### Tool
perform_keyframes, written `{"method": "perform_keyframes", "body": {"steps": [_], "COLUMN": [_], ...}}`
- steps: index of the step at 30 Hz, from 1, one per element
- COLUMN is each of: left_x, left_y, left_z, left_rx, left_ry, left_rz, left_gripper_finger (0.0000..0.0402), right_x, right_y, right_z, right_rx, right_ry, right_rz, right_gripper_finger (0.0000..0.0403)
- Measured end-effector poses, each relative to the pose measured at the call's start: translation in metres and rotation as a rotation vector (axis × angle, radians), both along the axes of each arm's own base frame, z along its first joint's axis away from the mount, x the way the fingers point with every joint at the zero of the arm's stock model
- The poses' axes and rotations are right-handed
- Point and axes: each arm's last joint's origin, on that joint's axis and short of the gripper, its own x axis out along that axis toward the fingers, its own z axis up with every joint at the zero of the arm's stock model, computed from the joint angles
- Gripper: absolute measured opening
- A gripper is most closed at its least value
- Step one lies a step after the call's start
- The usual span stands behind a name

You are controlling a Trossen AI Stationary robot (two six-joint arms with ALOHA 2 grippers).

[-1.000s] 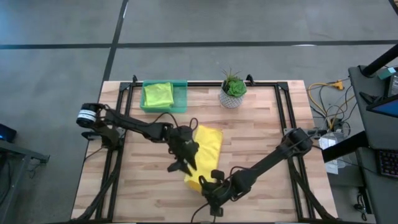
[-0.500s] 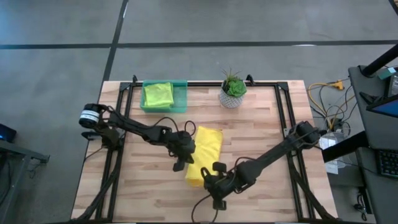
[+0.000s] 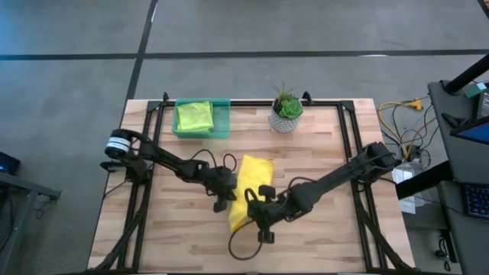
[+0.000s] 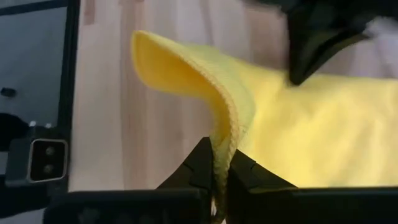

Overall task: Fold microfiber towels
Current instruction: Fold the yellow microfiber cloth

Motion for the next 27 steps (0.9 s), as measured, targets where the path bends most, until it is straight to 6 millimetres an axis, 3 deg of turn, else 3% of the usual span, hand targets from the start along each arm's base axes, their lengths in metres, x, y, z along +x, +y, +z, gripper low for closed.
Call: {"method": "perform_keyframes", "body": {"steps": [7, 17, 27], "left_x": [0.007, 0.008, 0.008], "left_y": [-0.007, -0.009, -0.009], "left_z": [-0.015, -0.015, -0.015], "left_rx": [-0.067, -0.072, -0.074], "left_ry": [-0.009, -0.034, -0.036], "left_rz": [-0.018, -0.026, -0.030], "left_gripper_finger": [0.0000, 0.0000, 0.0000], "right_x": [0.004, 0.007, -0.014], "right_y": [-0.030, -0.083, -0.150], "right_z": [0.004, -0.005, -0.022], "right_rx": [-0.037, -0.102, -0.058], "right_ry": [0.049, 0.152, 0.163], "right_rz": [0.035, 0.104, 0.076], "right_gripper_finger": [0.0009, 0.0009, 0.0009]}}
